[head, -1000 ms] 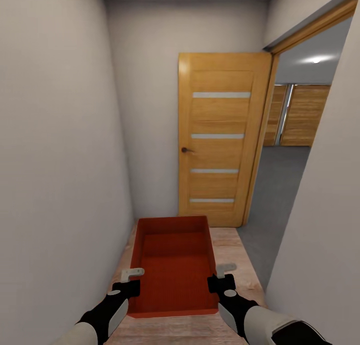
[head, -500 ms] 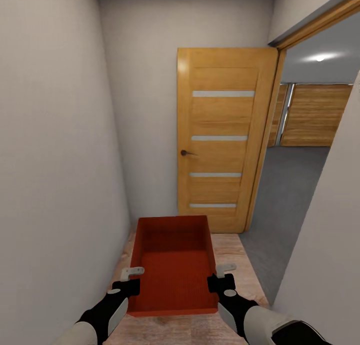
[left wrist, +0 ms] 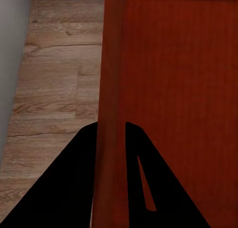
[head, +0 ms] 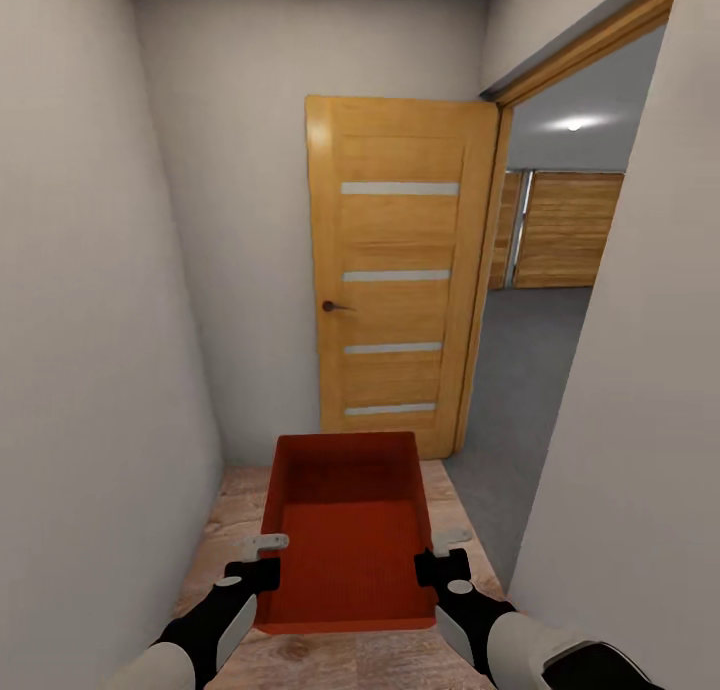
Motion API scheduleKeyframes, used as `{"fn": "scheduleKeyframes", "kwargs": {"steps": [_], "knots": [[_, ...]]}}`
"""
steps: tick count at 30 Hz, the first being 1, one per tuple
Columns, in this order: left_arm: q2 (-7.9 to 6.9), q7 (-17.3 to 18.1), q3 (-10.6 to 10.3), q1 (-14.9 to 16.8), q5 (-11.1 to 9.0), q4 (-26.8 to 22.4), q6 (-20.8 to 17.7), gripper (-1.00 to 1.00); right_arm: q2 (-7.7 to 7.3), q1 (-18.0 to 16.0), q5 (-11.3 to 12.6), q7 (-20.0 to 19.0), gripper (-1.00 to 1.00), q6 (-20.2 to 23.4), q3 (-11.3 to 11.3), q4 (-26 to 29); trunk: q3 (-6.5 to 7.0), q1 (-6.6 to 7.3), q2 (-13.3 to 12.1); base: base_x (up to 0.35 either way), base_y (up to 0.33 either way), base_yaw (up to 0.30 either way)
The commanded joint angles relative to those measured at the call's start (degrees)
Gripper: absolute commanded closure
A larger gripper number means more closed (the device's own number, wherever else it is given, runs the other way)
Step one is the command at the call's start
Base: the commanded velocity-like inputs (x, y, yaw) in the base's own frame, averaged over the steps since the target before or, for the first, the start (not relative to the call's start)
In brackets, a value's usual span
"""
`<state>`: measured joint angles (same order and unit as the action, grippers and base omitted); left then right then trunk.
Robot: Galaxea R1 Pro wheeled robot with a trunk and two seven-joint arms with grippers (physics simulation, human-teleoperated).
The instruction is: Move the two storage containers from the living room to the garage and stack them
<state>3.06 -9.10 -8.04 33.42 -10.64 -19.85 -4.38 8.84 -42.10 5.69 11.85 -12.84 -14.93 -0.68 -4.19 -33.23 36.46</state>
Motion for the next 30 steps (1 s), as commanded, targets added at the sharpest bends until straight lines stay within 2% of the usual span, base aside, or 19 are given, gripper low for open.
{"fn": "scheduleKeyframes", "kwargs": {"steps": [1, 15, 30], "knots": [[-0.07, -0.82, 2.78, 0.07, -1.31, -0.35, 2.9, 1.0, 0.02, 0.0, -0.07, -0.25, 1.0, 0.01, 1.83, -0.11, -0.11, -0.02, 0.1, 0.0, 0.0, -0.281], [-0.08, -0.85, 2.85, 0.07, -1.35, -0.18, 2.88, 1.0, 0.02, 0.0, -0.07, -0.25, 1.0, 0.01, 1.83, -0.11, -0.11, -0.02, 0.1, 0.008, 0.002, -0.282], [-0.16, -0.83, 2.76, 0.07, -1.38, 0.15, 2.53, 1.0, 0.04, 0.0, -0.07, -0.25, 1.0, 0.07, 1.83, -0.11, -0.11, -0.02, 0.1, 0.263, 0.181, -0.266]]}}
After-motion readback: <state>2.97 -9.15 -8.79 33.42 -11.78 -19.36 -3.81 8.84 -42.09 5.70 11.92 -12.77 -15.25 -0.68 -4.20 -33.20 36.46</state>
